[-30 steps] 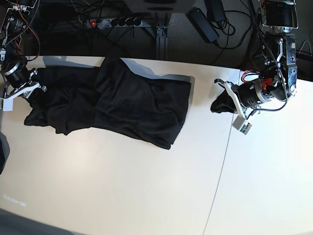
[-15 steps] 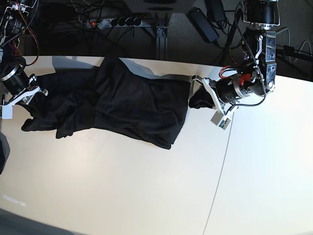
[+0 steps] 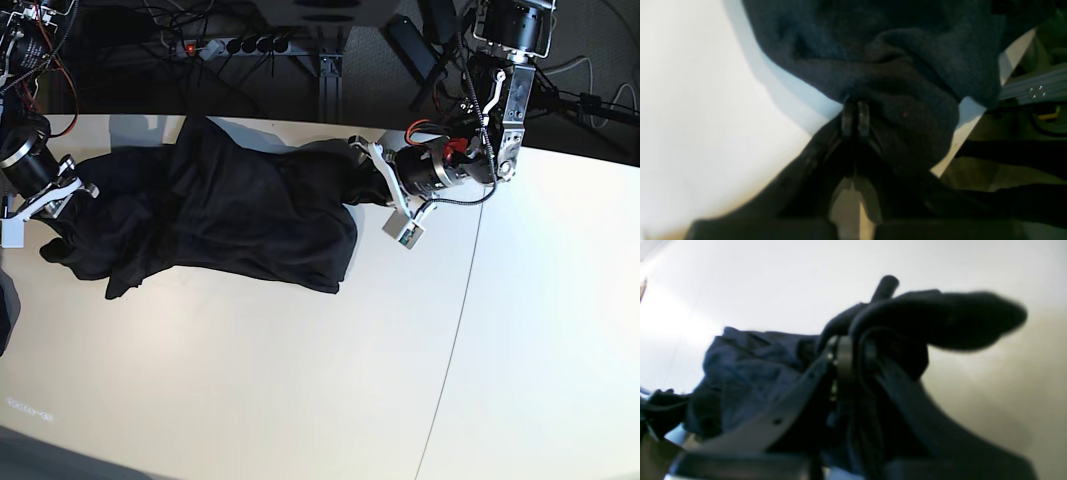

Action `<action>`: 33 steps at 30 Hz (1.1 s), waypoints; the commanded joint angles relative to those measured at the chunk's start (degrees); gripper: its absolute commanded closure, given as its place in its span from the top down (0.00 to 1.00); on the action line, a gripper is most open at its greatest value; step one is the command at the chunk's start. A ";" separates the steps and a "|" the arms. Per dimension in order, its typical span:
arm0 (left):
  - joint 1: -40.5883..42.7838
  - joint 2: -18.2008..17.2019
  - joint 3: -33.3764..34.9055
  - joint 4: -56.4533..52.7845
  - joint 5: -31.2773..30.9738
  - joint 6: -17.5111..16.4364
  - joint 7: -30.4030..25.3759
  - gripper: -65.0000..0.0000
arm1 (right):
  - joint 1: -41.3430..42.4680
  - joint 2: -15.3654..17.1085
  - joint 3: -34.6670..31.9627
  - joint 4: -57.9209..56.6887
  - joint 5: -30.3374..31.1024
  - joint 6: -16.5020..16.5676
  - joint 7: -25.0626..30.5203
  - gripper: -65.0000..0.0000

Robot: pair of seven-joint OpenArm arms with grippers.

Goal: Fold the T-shirt properly
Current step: 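Grasp the folded end with both grippers and fold it over again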

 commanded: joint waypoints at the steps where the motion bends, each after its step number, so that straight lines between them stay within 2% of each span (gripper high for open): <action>1: -0.28 0.98 0.13 0.31 1.16 0.26 1.27 0.00 | 0.55 1.11 -0.13 2.27 1.31 3.48 1.22 0.00; 5: -0.26 3.72 0.15 0.31 1.66 0.24 1.42 0.00 | 1.86 1.16 -4.39 7.48 -1.07 3.45 0.96 0.00; 10: -0.26 5.53 0.15 0.31 1.97 0.24 1.42 0.00 | 3.93 2.34 -16.41 10.56 -7.28 3.43 1.18 0.00; 13: -0.26 5.51 0.13 0.31 2.01 0.24 1.53 0.00 | 5.14 3.74 -25.83 10.56 -14.21 3.43 1.14 0.00; 18: -0.26 5.51 0.13 0.31 2.01 0.24 1.66 0.00 | 6.60 4.02 -39.69 10.56 -24.55 3.41 -1.86 0.00; 22: -0.24 5.53 0.15 0.31 2.01 0.24 1.68 0.00 | 7.72 3.93 -48.41 10.56 -32.92 2.91 -1.81 0.00; 26: -0.22 5.53 0.15 0.31 1.99 0.24 1.68 0.00 | 8.98 3.76 -52.78 10.56 -38.40 2.29 -1.79 0.00; 29: -0.22 5.53 0.15 0.28 1.99 0.24 1.84 0.00 | 10.49 2.84 -52.87 10.56 -41.07 0.63 -1.81 0.00; 33: 0.37 5.55 0.15 0.31 1.95 0.24 1.81 0.00 | 13.88 1.03 -52.89 10.56 -43.41 0.44 -1.77 0.00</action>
